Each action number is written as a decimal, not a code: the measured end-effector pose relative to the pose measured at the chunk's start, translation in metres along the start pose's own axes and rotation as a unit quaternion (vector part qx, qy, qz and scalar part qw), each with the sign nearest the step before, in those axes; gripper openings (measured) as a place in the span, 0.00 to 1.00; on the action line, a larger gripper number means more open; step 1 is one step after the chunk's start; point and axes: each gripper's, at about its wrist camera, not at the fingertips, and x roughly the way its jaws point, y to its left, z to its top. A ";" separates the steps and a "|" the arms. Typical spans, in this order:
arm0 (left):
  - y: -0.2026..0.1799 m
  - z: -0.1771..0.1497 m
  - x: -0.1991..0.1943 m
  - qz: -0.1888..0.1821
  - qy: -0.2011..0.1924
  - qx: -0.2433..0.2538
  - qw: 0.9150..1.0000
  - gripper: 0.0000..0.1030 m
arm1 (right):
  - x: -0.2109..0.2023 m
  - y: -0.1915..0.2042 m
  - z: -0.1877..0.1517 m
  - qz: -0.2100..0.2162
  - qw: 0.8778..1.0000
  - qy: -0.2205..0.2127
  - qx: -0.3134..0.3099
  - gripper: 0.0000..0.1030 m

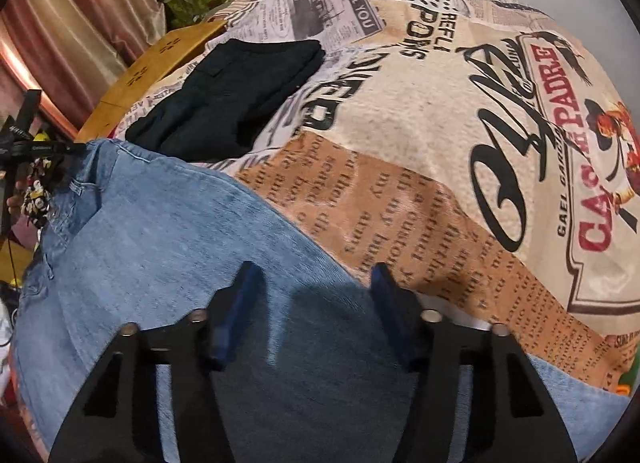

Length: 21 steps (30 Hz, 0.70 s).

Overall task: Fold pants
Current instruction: 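Lower both tools onto the jeans waistband and close both grippers on it, then lift the waistband with both tools, fold it over the legs, open both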

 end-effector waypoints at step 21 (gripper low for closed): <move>-0.044 -0.033 -0.099 0.066 -0.146 0.096 0.982 0.06 | -0.056 0.056 -0.026 -0.056 0.997 -0.046 -0.031 0.05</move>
